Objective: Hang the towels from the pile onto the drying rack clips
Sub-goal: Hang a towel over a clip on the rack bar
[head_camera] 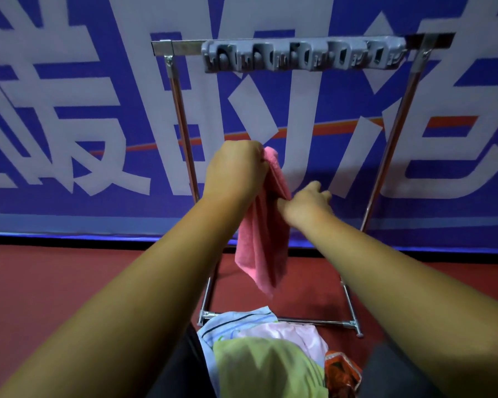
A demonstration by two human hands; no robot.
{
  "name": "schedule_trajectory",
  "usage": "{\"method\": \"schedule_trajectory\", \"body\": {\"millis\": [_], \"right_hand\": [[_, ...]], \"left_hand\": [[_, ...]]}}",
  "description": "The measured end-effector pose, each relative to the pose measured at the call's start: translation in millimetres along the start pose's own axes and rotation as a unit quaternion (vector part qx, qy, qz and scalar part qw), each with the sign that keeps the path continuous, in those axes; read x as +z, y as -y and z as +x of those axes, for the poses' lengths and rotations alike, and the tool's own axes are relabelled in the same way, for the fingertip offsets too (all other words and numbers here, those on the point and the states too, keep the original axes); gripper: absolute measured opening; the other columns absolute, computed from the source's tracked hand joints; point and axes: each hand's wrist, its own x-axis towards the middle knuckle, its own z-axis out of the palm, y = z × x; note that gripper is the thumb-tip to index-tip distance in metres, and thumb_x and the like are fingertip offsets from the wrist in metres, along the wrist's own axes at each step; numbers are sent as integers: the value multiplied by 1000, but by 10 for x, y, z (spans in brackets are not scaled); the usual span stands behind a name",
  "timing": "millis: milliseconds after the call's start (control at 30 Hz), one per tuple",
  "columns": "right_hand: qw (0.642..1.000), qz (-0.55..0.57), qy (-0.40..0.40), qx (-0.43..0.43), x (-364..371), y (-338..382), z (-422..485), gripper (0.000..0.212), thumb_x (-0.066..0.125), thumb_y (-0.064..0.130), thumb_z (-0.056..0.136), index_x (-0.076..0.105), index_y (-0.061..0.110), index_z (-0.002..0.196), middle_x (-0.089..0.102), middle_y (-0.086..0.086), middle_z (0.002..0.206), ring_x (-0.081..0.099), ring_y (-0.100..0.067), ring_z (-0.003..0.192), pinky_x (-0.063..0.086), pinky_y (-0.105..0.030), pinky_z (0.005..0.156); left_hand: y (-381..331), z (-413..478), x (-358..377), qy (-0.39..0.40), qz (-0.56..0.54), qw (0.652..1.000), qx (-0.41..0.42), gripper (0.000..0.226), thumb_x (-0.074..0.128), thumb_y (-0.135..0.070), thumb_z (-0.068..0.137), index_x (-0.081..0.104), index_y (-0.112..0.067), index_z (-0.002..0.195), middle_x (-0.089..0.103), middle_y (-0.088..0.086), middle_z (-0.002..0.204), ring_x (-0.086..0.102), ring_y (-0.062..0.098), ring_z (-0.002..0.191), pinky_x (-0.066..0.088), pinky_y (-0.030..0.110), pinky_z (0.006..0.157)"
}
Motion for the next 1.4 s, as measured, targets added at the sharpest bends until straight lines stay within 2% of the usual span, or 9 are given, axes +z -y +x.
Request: {"method": "schedule_trajectory", "body": {"millis": [133,300,500,733,833,1000,1133,1300,1400], "right_hand": [[986,-7,-7,-169,-216,289,-12,18,56,29,96,68,20,107,67,-10,105,66,-34,89,59,-41,80],[974,24,-56,-218,-388,664,25,30,46,14,95,71,14,111,70,-13,96,68,-34,79,55,-36,66],[957,9,-91,-276,-681,1166,88,24,45,14,99,69,10,102,64,-8,87,54,-17,63,35,-29,50],[948,15,-118,-295,-883,1678,133,19,48,15,101,66,8,98,63,-11,90,56,-23,65,33,-27,52],[949,52,-119,-286,-904,1830,154,23,48,14,99,69,6,101,67,-15,98,61,-31,78,38,-29,58],[957,133,-107,-236,-896,1894,214,26,44,13,98,69,9,99,68,-12,96,60,-22,69,47,-29,55],[961,193,-79,-181,-843,1906,232,26,43,15,96,68,11,103,72,-16,100,71,-36,85,65,-53,81],[962,177,-74,-193,-782,1977,298,23,43,12,97,59,16,81,66,-9,87,59,-25,68,46,-33,59],[963,164,-60,-203,-755,2040,311,22,43,13,94,61,15,80,66,-9,85,59,-26,69,43,-31,58]], "left_hand": [[53,117,-227,7,1,1000,-13,14,62,-17,88,76,-20,90,68,3,76,67,26,69,60,41,62],[238,315,-495,-33,55,998,-9,9,62,-9,91,67,-12,98,64,10,82,63,35,76,48,39,58],[427,631,-731,-64,66,996,-17,3,64,-11,96,61,-12,98,62,8,83,63,31,70,59,45,63],[663,982,-785,-71,11,991,-116,12,65,-13,98,53,-12,100,58,7,91,52,16,66,32,27,48],[812,1004,-712,-43,-22,987,-156,12,66,-17,101,55,-11,103,57,4,87,55,15,65,36,26,48],[1195,871,-505,3,-8,978,-206,13,66,-24,102,59,-14,99,62,6,87,62,22,69,50,34,53],[1391,752,-410,43,20,970,-237,16,66,-20,99,56,-17,87,63,6,79,68,27,66,62,41,59],[1299,776,-421,120,-12,960,-251,7,69,-16,90,63,-19,88,73,7,77,74,24,59,65,39,56],[1186,842,-392,193,4,960,-202,20,66,-35,89,73,-18,97,76,3,83,76,20,71,67,40,71]]}}
